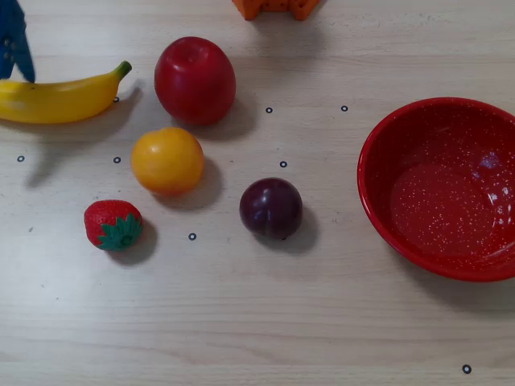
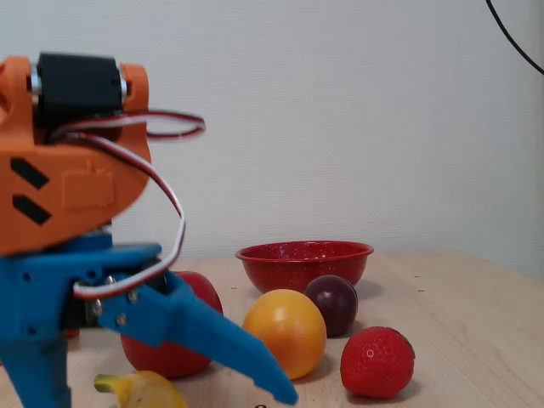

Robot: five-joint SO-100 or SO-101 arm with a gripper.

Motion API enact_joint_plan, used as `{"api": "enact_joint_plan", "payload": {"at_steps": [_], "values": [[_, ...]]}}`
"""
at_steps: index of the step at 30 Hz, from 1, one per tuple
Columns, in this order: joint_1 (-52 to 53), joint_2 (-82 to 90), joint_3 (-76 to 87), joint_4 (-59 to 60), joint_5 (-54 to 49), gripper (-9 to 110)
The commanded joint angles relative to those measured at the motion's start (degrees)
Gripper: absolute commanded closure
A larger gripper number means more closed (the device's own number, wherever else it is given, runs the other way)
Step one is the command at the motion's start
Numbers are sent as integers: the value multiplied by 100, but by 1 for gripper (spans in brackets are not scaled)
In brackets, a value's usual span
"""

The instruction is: Put the banana in the red bowl.

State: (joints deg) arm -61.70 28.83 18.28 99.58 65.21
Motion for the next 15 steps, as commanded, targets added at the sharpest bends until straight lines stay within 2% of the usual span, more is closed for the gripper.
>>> {"api": "enact_joint_plan", "payload": {"at_steps": [1,15], "values": [[-9,325,-475,-132,105,43],[299,-88,-527,-422,-202,43]]}}
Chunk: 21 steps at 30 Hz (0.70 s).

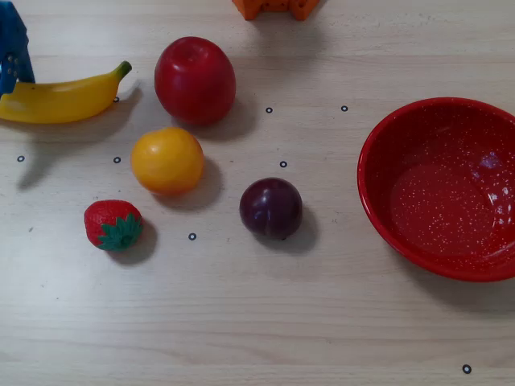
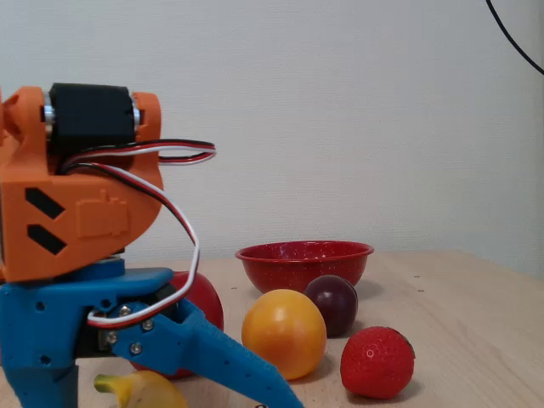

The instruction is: Put the banana in the red bowl.

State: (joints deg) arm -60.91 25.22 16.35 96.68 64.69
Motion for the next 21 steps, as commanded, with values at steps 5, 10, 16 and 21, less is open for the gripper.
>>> {"api": "enact_joint_plan", "payload": {"at_steps": [5,10,16,21], "values": [[352,158,-378,-149,-246,43],[422,132,-378,9,-237,44],[431,123,-387,396,-220,45],[404,114,-387,571,-149,46]]}}
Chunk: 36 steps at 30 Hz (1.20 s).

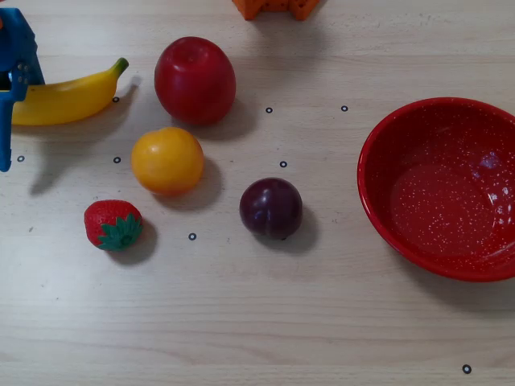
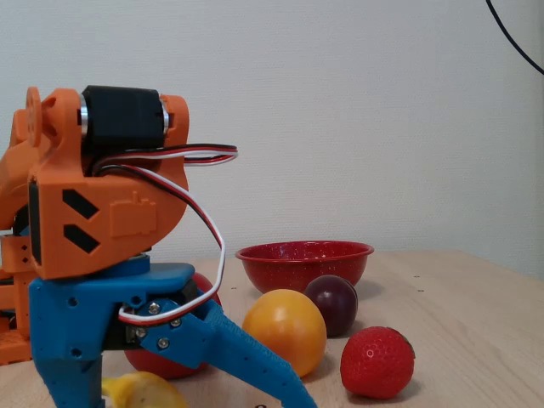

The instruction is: Put the banana in the red bowl.

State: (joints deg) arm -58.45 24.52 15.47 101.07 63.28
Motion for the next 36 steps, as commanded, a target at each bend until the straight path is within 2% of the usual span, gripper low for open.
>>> {"api": "enact_joint_plan", "payload": {"at_steps": [1,16,24,30,36], "values": [[149,176,-290,132,-9,47],[-35,132,-237,-308,123,51],[-132,132,-229,-352,299,59],[-176,141,-246,-193,492,72],[-229,132,-299,-123,589,79]]}}
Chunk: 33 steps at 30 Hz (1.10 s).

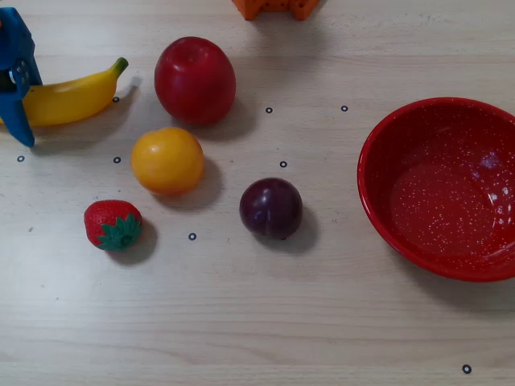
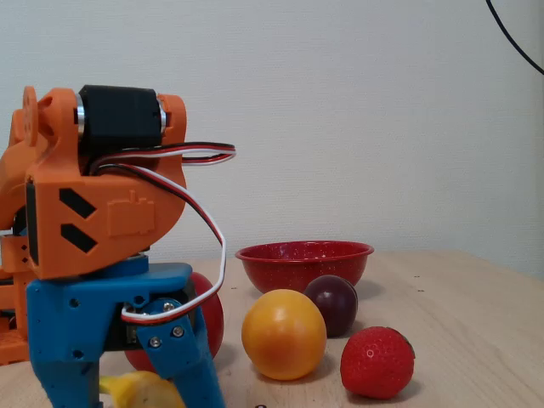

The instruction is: Put the banana in the red bowl.

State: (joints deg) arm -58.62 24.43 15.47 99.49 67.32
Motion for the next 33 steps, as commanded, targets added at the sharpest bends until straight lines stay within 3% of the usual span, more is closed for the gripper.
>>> {"api": "enact_joint_plan", "payload": {"at_steps": [1,9,21,33], "values": [[-220,141,-299,35,211,81],[-220,176,-360,88,105,101],[-79,1274,-211,598,-633,101],[105,3832,1854,721,-782,101]]}}
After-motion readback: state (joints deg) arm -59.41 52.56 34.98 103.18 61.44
